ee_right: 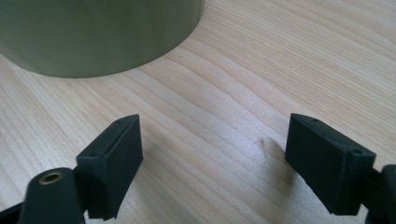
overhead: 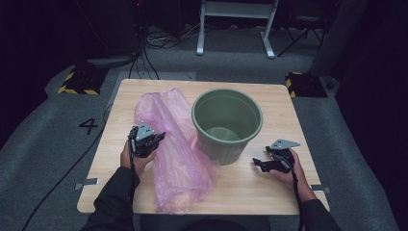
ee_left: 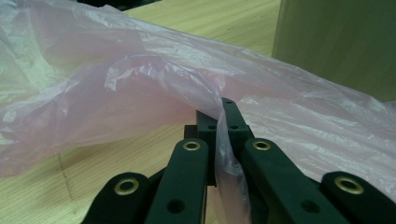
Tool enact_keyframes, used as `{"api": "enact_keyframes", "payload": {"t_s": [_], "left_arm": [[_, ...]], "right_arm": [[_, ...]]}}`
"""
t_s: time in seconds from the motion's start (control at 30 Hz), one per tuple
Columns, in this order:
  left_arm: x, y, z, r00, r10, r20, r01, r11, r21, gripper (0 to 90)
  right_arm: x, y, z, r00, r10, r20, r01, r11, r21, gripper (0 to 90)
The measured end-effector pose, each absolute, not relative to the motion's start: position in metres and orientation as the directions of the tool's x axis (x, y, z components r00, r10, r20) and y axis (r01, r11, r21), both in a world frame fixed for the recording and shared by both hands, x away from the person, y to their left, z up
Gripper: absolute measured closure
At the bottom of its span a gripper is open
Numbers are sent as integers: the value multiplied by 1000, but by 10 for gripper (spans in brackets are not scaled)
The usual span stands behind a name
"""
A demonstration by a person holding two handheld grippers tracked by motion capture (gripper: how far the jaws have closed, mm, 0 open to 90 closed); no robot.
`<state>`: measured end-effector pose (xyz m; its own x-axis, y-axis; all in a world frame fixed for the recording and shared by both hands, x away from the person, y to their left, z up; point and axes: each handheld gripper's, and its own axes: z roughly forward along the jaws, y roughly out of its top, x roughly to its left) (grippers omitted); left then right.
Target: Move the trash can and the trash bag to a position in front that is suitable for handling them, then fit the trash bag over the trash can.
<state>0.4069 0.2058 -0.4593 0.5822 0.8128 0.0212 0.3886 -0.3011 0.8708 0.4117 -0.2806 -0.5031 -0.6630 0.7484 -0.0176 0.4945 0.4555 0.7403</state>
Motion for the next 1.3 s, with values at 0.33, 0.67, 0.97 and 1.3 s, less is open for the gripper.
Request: {"api": "enact_keyframes", "payload": {"t_s": [0.33, 0.67, 0.97, 1.3], "left_arm": [[400, 211, -447, 573, 819, 33, 332, -269, 904, 894], [384, 210, -430, 592, 804, 57, 268, -263, 927, 895], [364, 216, -406, 611, 789, 72, 181, -228, 957, 895], [349, 216, -379, 644, 758, 102, 89, -207, 974, 895]], "right_arm": [[413, -280, -503, -651, 759, -16, 503, 447, 740, 189], [413, -281, -503, -651, 759, -12, 506, 445, 739, 189], [412, -281, -503, -651, 759, -16, 502, 447, 740, 189], [408, -282, -503, -645, 764, -26, 500, 447, 742, 194]]}}
